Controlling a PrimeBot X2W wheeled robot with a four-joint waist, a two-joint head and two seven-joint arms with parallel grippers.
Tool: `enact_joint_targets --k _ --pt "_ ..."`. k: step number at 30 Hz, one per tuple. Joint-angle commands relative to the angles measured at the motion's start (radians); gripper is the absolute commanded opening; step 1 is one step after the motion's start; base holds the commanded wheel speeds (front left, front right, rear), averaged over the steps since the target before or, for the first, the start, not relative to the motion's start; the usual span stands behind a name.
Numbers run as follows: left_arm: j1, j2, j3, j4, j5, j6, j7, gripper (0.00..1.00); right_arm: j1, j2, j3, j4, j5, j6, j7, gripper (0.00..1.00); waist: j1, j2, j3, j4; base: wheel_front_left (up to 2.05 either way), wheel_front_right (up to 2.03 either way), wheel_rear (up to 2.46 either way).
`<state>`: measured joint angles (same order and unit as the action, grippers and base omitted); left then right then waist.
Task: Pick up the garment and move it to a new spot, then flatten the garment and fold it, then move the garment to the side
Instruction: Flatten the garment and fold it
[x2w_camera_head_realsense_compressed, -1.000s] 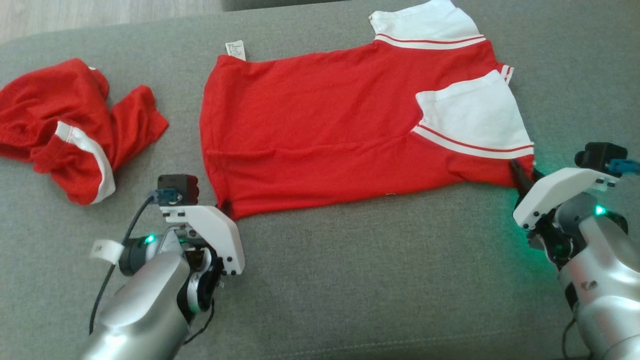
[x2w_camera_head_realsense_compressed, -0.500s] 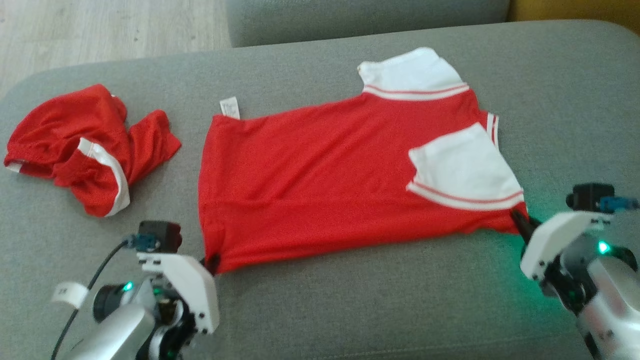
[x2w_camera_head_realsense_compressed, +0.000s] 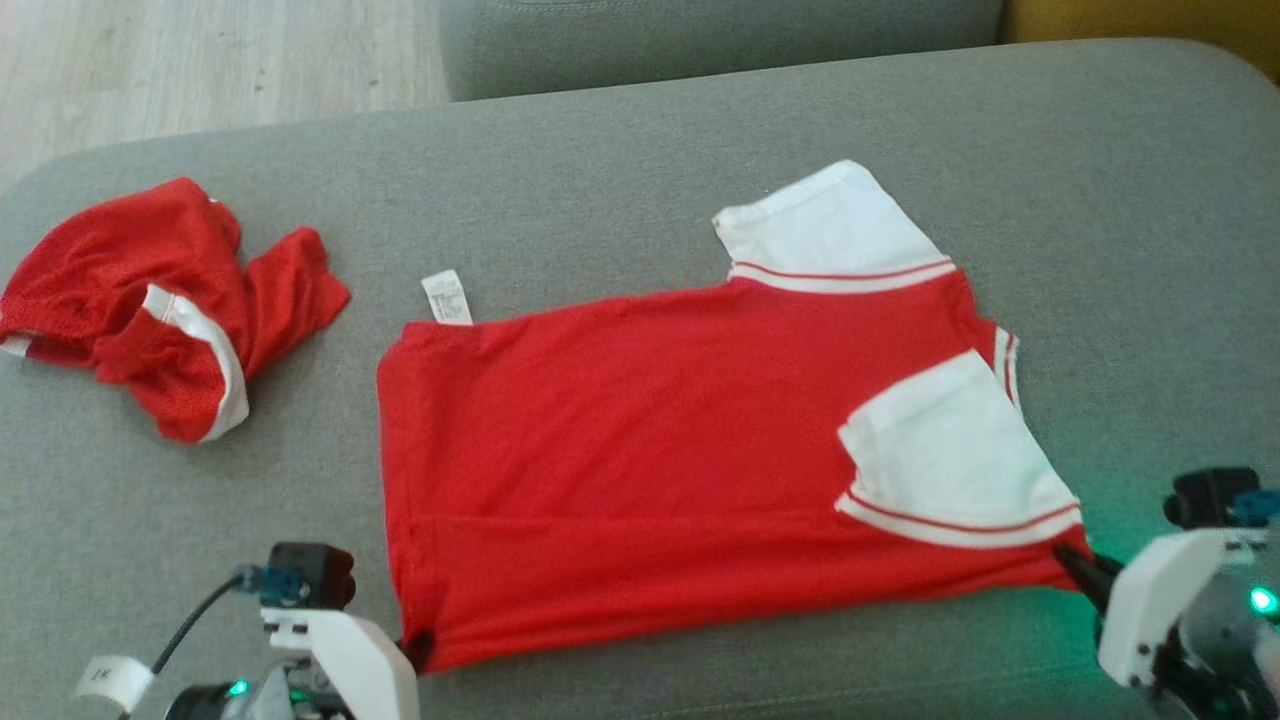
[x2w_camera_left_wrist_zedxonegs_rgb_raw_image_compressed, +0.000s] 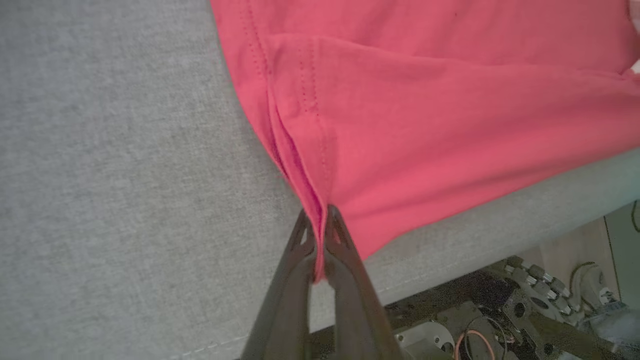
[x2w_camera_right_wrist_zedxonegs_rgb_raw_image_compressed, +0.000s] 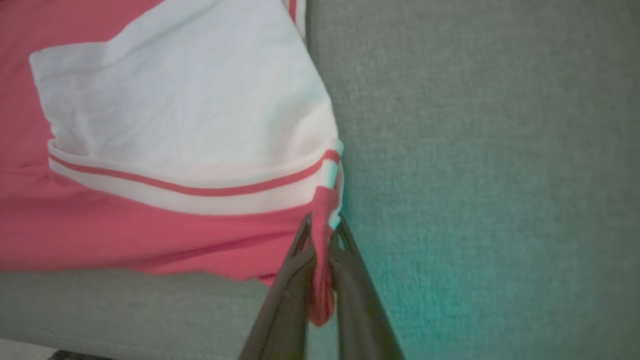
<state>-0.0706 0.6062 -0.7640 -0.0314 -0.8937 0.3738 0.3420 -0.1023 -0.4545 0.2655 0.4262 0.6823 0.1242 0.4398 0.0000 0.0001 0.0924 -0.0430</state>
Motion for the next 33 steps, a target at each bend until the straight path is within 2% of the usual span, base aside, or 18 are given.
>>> enact_joint_targets --k 1,2,3,4,5,8,11,13,16,20,25,30,33 --pt "-0.019 0.048 0.045 -0.039 -0.011 0.014 0.004 0.0 0.033 -0.032 -0.033 -0.053 -0.021 0.007 0.027 0.0 0.0 -0.0001 0.0 -0.002 0.0 0.0 0.0" --pt "-0.012 0.053 0.044 -0.048 -0.014 0.018 0.012 0.0 0.051 -0.024 -0.058 -0.079 -0.031 0.007 0.043 0.36 0.0 -0.0001 0.0 -0.003 0.0 0.0 0.0" --pt "-0.006 0.058 0.042 -0.055 -0.017 0.021 0.02 0.15 0.067 -0.012 -0.082 -0.105 -0.043 0.007 0.058 0.93 0.0 -0.0001 0.0 -0.005 0.0 0.0 0.0" --pt "-0.002 0.061 0.043 -0.062 -0.02 0.025 0.023 0.59 0.081 0.0 -0.103 -0.13 -0.056 0.007 0.074 1.0 0.0 -0.0001 0.0 -0.006 0.0 0.0 0.0" --pt "0.0 0.063 0.045 -0.067 -0.022 0.028 0.024 1.0 0.092 0.015 -0.127 -0.156 -0.068 0.007 0.084 1.0 0.0 -0.0001 0.0 -0.007 0.0 0.0 0.0" --pt "-0.016 0.07 0.059 -0.087 -0.017 0.03 0.016 1.0 0.11 0.057 -0.189 -0.243 -0.097 0.007 0.107 1.0 0.0 -0.0001 0.001 -0.006 0.0 0.0 0.0" --pt "-0.101 0.096 0.095 -0.116 0.019 0.027 0.001 1.0 0.079 0.092 -0.276 -0.369 -0.131 0.007 0.094 1.0 0.0 -0.0001 0.016 0.002 0.0 0.0 0.0" --pt "-0.167 0.1 0.114 -0.112 0.026 0.008 0.007 1.0 0.027 0.109 -0.315 -0.416 -0.146 0.007 0.065 1.0 0.0 -0.0001 0.034 0.005 0.0 0.0 0.0" --pt "-0.287 0.099 0.12 -0.062 0.033 -0.047 0.043 1.0 -0.085 0.134 -0.335 -0.415 -0.16 0.007 0.025 1.0 0.0 -0.0001 0.073 0.006 0.0 0.0 0.0" --pt "-0.453 0.073 0.092 0.058 0.041 -0.141 0.118 1.0 -0.25 0.153 -0.291 -0.318 -0.161 0.007 -0.01 1.0 0.0 -0.0001 0.128 0.012 0.0 0.0 0.0" --pt "-0.615 0.008 0.058 0.218 0.04 -0.236 0.185 1.0 -0.449 0.122 -0.189 -0.118 -0.154 0.007 -0.057 1.0 0.0 -0.0001 0.192 0.028 0.0 0.0 0.0" --pt "-0.728 -0.043 0.022 0.33 0.063 -0.295 0.218 1.0 -0.624 0.089 -0.062 0.089 -0.123 0.007 -0.11 1.0 0.0 -0.0001 0.245 0.058 0.0 0.0 0.0" --pt "-0.762 -0.064 0.013 0.353 0.069 -0.311 0.223 1.0 -0.683 0.073 -0.007 0.149 -0.102 0.007 -0.141 1.0 0.0 -0.0001 0.266 0.076 0.0 0.0 0.0"
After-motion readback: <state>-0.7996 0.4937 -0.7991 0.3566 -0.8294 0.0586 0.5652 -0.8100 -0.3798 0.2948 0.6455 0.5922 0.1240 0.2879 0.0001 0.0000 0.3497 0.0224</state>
